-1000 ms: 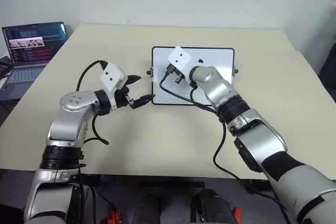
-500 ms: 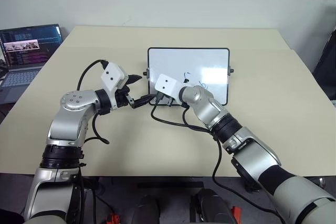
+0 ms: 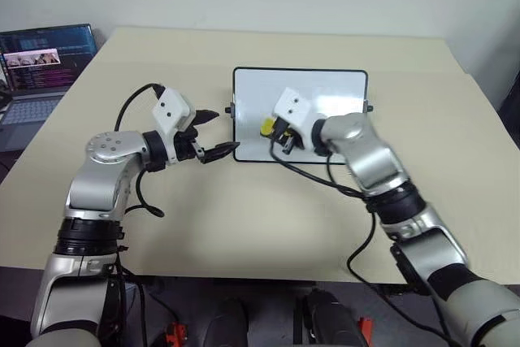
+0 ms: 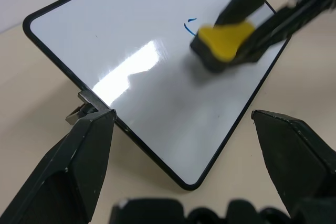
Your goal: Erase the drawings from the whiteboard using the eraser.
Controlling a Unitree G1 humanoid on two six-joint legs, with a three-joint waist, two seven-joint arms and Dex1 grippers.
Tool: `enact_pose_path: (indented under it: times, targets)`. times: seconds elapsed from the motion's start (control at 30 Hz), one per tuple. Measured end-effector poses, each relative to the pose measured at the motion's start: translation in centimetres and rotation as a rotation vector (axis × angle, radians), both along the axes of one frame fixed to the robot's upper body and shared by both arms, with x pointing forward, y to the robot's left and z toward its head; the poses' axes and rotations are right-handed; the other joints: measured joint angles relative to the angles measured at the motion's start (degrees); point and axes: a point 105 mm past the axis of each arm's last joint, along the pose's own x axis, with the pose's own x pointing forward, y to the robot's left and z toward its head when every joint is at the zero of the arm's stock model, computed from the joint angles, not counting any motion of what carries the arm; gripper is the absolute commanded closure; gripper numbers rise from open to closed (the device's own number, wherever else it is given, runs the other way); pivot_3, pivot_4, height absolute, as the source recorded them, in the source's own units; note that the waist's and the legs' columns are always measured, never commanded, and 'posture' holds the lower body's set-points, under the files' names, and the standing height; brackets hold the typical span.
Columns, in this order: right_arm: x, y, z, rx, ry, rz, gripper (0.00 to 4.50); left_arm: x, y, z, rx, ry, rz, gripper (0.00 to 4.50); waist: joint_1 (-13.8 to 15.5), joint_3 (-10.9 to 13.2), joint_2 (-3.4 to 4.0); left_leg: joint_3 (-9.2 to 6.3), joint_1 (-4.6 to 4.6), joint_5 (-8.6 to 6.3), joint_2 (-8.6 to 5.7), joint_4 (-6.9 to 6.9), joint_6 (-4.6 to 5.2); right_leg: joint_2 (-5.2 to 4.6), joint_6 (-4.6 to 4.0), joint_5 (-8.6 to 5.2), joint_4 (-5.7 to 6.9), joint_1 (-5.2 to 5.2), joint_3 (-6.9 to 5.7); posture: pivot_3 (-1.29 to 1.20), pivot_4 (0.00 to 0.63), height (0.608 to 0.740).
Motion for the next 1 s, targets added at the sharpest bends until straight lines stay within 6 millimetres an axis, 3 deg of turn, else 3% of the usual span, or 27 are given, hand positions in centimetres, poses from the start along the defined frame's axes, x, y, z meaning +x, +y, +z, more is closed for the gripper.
enact_pose_path:
  times: [0.17,0.23,0.33,0.53,1.0]
  targets:
    - [0.3,-5.6,-0.2,-0.029,0.013,-0.103,3.54,-0.2,-0.4,1.2,0.021,-0.041,-0.017,0.0,0.09,0.06,0.01,0.05,-0.04,-0.01,-0.08,-0.04,-0.02,-0.1,0.0,-0.04,-0.03,0.0,-0.01,0.0,0.15,0.74]
    - [0.5,-8.2,1.3,-0.01,-0.012,-0.144,3.54,-0.1,-0.5,1.7,0.023,-0.054,-0.026,0.0,0.11,0.09,0.02,0.05,-0.03,-0.01,-0.09,0.02,-0.02,-0.1,0.01,-0.04,-0.01,0.02,-0.02,0.0,0.15,0.74]
    - [0.2,-10.2,3.0,0.011,-0.047,-0.15,3.54,-0.2,-0.6,1.8,0.029,-0.054,-0.038,0.0,-0.08,0.09,0.02,0.05,0.0,-0.01,-0.08,0.02,-0.02,-0.08,0.01,-0.04,0.0,0.05,0.0,0.0,0.15,0.74]
    - [-0.8,-10.8,3.8,0.034,-0.044,-0.092,3.54,0.0,-0.8,1.8,0.038,-0.052,-0.046,0.0,-0.14,0.09,0.02,0.08,0.02,-0.01,-0.07,0.03,-0.01,-0.07,0.01,-0.04,0.01,0.05,0.03,0.0,0.15,0.74]
    - [-1.5,-13.6,2.3,-0.073,0.005,-0.128,3.54,0.0,-0.8,1.5,0.044,-0.041,-0.057,0.0,0.06,0.09,0.02,0.09,0.01,-0.01,-0.08,0.09,-0.02,-0.09,0.01,-0.04,0.04,0.05,0.04,0.0,0.15,0.74]
